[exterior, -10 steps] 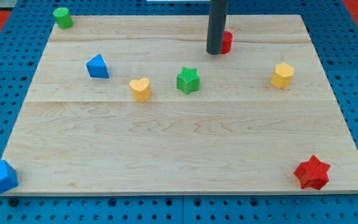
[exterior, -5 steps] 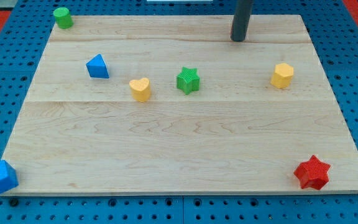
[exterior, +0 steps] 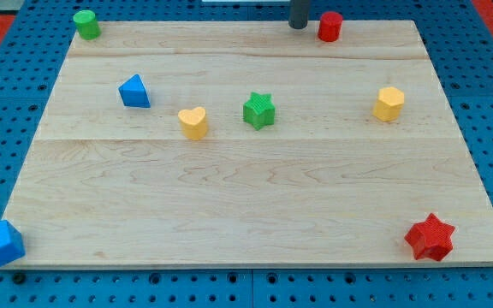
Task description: Push red circle to the top right
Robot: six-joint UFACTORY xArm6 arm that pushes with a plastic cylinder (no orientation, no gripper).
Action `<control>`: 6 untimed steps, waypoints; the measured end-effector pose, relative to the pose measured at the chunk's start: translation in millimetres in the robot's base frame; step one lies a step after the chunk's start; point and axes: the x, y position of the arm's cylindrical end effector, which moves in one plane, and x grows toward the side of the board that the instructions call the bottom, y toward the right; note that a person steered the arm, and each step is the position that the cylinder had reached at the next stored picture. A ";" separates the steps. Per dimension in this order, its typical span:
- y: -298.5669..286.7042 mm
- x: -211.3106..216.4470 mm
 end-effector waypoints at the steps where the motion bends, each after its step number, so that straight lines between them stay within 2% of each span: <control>1: 11.1 14.6; 6: 103.3 13.5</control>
